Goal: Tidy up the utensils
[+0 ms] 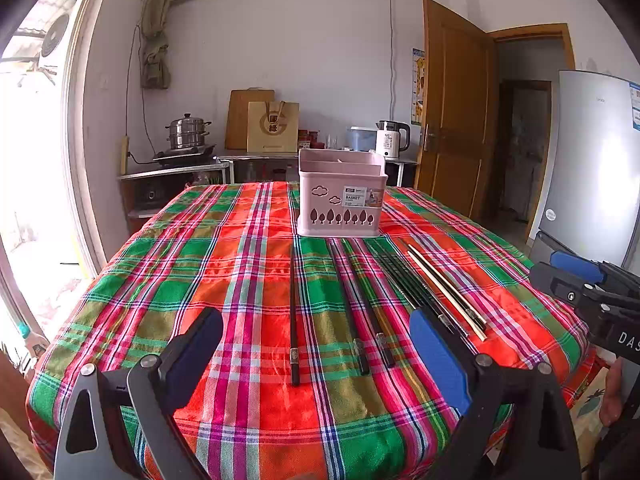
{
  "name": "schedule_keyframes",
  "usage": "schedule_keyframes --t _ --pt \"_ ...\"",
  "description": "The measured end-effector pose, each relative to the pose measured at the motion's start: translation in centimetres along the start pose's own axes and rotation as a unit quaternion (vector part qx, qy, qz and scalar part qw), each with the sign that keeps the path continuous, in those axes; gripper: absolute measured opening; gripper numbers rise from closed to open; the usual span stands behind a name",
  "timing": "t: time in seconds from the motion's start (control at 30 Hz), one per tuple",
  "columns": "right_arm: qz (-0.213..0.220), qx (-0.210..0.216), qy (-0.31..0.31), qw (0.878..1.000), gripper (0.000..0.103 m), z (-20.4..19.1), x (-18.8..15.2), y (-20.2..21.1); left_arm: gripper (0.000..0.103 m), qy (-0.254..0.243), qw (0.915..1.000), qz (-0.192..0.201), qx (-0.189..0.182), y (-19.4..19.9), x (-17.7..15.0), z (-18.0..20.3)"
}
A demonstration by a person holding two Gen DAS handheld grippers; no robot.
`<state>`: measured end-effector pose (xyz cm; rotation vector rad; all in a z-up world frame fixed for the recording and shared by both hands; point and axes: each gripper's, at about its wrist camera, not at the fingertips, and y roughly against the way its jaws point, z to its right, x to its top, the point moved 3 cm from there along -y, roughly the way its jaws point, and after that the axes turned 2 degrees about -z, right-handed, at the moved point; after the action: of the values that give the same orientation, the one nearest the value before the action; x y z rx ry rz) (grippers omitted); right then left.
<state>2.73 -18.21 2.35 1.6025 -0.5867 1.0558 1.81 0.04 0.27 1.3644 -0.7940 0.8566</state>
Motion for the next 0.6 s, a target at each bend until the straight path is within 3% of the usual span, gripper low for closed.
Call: schedule_keyframes --t 0.6 --pt "-0.008 0.002 -0.003 1.0 0.063 0.4 0.0 -1.1 0.095 -0.013 0.9997 -0.021 0.004 -1.7 0.3 -0.3"
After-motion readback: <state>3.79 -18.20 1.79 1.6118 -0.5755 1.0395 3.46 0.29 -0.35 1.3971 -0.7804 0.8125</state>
